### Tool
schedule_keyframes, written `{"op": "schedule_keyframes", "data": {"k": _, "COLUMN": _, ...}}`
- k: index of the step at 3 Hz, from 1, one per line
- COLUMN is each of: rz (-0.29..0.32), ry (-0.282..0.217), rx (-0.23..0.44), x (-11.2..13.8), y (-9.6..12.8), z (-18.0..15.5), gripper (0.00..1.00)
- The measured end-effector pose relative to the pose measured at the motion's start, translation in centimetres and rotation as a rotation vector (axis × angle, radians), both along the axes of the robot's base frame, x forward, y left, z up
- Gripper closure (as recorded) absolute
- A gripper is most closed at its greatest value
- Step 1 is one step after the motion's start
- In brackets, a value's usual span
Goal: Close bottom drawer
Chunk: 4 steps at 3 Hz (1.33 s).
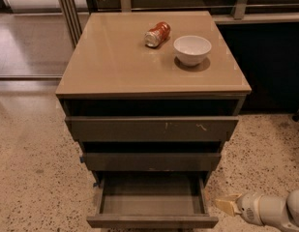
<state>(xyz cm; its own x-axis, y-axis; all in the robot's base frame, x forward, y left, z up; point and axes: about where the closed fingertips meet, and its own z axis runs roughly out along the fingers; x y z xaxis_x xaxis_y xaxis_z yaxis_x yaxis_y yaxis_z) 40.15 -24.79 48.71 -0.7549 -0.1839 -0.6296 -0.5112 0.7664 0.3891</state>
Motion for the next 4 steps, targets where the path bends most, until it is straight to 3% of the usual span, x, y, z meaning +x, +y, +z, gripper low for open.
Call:
{"op": "schedule_keyframes", "data": {"k": 1, "rz": -0.002, "ry": 0.065, "rx": 0.051, "x": -0.4, "y": 0.5, "z": -3.6, "gripper": 1.0}}
{"op": "schedule_keyframes", "data": {"k": 2, "rz": -0.002, "ry": 0.065, "rx": 0.051, "x": -0.4, "y": 0.5, "z": -3.6, "gripper": 1.0}}
{"op": "schedule_keyframes", "data": {"k": 4, "rz": -0.08, "ry": 0.084, "rx": 0.134, "x": -1.0, "y": -0.4, "z": -8.7, "gripper": 1.0}}
